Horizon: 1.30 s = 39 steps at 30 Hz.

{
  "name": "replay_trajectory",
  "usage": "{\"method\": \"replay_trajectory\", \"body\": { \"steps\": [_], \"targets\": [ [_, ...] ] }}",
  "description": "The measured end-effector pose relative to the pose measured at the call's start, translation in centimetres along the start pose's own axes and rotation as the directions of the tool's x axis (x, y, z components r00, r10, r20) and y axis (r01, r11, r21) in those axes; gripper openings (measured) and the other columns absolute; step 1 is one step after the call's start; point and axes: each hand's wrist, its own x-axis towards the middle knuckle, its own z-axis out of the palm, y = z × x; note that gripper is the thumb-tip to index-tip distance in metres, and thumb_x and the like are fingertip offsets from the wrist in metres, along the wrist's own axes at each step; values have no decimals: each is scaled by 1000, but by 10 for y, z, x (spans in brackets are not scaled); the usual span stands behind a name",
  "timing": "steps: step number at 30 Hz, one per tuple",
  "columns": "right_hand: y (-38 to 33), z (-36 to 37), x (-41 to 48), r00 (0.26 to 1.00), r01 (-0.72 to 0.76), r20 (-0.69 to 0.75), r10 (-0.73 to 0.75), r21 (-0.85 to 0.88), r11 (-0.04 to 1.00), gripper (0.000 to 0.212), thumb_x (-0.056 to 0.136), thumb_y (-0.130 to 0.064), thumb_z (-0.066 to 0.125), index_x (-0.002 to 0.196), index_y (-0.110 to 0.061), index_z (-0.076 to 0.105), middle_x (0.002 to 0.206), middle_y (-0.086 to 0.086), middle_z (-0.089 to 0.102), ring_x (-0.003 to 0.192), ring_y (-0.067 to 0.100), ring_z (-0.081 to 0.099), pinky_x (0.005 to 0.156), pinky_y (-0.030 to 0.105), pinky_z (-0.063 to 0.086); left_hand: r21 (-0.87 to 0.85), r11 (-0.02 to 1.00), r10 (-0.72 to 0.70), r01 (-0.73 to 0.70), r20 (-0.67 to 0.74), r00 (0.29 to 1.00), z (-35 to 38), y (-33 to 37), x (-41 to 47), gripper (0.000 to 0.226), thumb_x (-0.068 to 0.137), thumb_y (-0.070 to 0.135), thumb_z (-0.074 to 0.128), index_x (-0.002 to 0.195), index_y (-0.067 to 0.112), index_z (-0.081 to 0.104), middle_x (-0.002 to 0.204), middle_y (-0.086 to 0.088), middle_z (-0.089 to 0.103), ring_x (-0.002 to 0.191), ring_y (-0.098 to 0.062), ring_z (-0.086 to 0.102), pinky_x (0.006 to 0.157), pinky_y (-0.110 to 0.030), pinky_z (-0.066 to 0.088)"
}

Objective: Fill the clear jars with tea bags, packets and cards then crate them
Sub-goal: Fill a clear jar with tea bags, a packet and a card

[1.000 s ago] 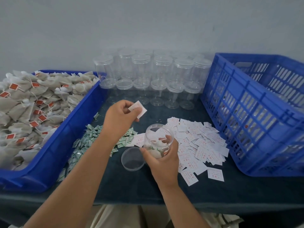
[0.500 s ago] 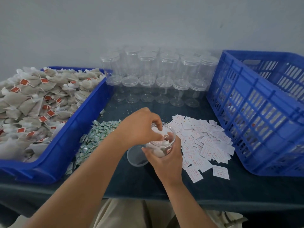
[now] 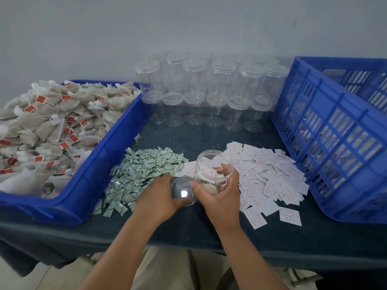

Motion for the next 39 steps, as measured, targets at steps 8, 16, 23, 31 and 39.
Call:
{"method": "replay_trajectory", "body": {
  "steps": [8,16,23,31,39],
  "targets": [
    [-3,-2,-4,1000,-9,30,8,26,1000,78,60,-52,96,122,-56,49,125,-21,66,116,13,71,99,47,61,-507,862,-28,-9,-65,997,2,4,13,15,92,33,73,83,24,65,78,7,69,73,-15,64,69,-42,55],
    [-3,-1,-6,973,40,231,-15,-105,994,86,56,-61,95,128,-55,48,127,-32,63,120,-1,65,96,21,54,-822,493,330,-285,-127,935,-47,25,8,29,101,36,65,129,42,63,133,13,67,125,-11,65,97,-36,57],
    [-4,-1,-8,940,87,342,-13,-201,976,77,65,-59,87,131,-42,51,113,-19,71,102,7,72,84,41,61,-156,799,591,-582,17,807,-54,40,-10,80,70,85,67,143,70,37,128,36,33,131,6,31,101,-25,39],
    [7,4,-5,952,161,293,-91,-221,962,65,71,-59,74,123,-28,52,104,-20,65,91,5,69,77,31,60,417,768,537,-486,-7,843,-46,74,-22,81,80,90,48,138,35,38,126,3,48,112,-22,49,96,-39,49],
    [8,5,1,921,308,350,-171,-386,870,46,85,-38,56,128,-21,49,102,-27,47,94,-12,52,65,7,38,502,786,470,-360,-108,876,-28,92,-28,70,96,80,23,137,29,48,124,-4,50,111,-28,49,90,-44,51]
  ]
}}
